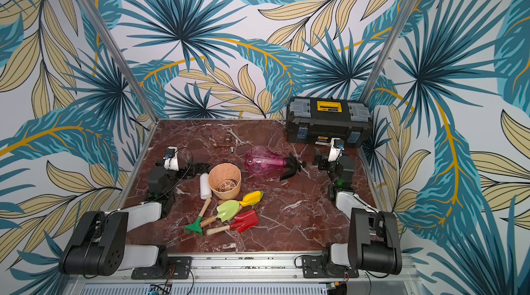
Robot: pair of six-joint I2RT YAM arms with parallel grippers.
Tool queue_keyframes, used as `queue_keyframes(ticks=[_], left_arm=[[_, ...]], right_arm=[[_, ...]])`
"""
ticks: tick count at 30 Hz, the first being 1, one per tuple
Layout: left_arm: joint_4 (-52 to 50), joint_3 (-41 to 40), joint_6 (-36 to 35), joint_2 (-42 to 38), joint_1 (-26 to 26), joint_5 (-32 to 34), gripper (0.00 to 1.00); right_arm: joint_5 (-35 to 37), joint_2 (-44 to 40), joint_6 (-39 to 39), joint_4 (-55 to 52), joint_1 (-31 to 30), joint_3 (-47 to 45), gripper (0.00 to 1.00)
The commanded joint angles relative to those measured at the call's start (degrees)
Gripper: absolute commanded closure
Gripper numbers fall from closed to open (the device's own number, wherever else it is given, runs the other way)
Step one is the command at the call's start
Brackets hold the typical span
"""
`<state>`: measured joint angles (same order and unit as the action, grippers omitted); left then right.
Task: Organize the gardening tools
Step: Adjust the gardening tool at the center of the board.
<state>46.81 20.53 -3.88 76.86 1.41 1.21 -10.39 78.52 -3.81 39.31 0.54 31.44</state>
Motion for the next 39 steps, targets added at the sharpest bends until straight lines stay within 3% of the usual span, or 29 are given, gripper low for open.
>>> queue_keyframes(ticks=[1,8,17,23,30,39], left_arm=[[-8.34,2.78,-1.9,-2.44,0.23,-1.26,0.0],[-19.54,7.19,-4.63,-5.86,1.18,-2.09,0.0],[-24.51,9.17,-8.41,-6.28,4.02,-1.24,0.0],[-24.94,9.17,-9.53,-6.37,5.09,-0.53,0.0],[-24.86,9.17,-9.77,-6.37,5.29,-0.38,0.0],[-24.42,9.17,-9.68,-5.69,5.45,-0.64,0.0]], right_arm=[[-3.43,-1.55,-5.44,-13.9,-0.4,3.12,0.01],[-5.98,-2.52,-20.13,-27.93,-0.54,7.66,0.01],[-11.58,-7.04,-39.37,-29.19,-0.51,2.8,0.01],[-18.09,-10.31,-55.5,-17.18,-0.54,-5.37,0.01],[-22.96,-11.03,-68.16,-4.32,-0.54,-13.74,0.01],[-29.16,0.05,-82.88,25.35,-1.22,-22.74,0.11]])
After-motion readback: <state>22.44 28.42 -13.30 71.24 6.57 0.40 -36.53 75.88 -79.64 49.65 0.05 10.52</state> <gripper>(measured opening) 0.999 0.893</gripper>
